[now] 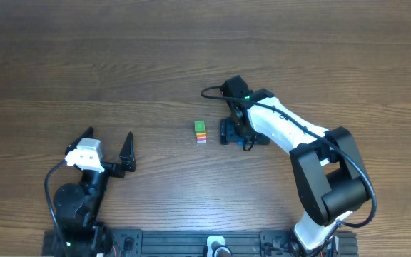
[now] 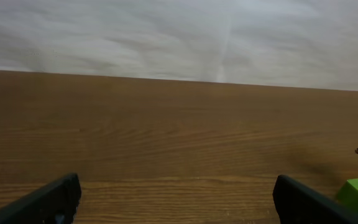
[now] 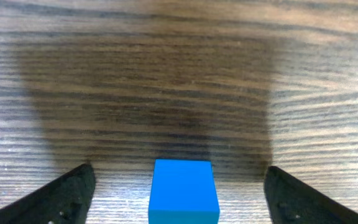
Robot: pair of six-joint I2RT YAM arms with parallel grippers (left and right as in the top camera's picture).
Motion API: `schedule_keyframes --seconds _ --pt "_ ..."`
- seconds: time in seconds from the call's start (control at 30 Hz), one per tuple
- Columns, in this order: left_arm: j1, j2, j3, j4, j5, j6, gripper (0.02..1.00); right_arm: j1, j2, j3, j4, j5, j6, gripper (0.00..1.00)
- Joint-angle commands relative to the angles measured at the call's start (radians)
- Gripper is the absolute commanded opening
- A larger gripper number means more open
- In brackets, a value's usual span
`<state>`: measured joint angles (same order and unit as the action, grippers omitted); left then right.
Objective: Stack Cubes
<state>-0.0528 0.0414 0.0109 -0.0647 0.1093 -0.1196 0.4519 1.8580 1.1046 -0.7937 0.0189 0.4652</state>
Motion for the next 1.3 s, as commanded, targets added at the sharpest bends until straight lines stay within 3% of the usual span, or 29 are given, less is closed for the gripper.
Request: schedule_keyframes --seconds 0.03,0.4,1.07,1.3 --pt "0.005 0.002 -0.005 -0.002 0.013 0.008 1.000 -0.008 0.014 -0.008 0.001 0.004 0.029 0.717" --pt "0.005 0.002 -0.005 -0.002 0.013 0.008 1.000 -0.008 0.014 -0.008 0.002 -0.003 0.036 0.439" --pt "0.005 0.002 -0.005 -0.002 0.013 0.008 0.998 -0.010 -0.008 -0.007 0.012 -0.004 0.035 0.161" --pt "0.005 0.002 -0.005 -0.002 0.013 0.008 1.000 -0.005 -0.114 0.045 -0.097 -0.002 0.035 0.082"
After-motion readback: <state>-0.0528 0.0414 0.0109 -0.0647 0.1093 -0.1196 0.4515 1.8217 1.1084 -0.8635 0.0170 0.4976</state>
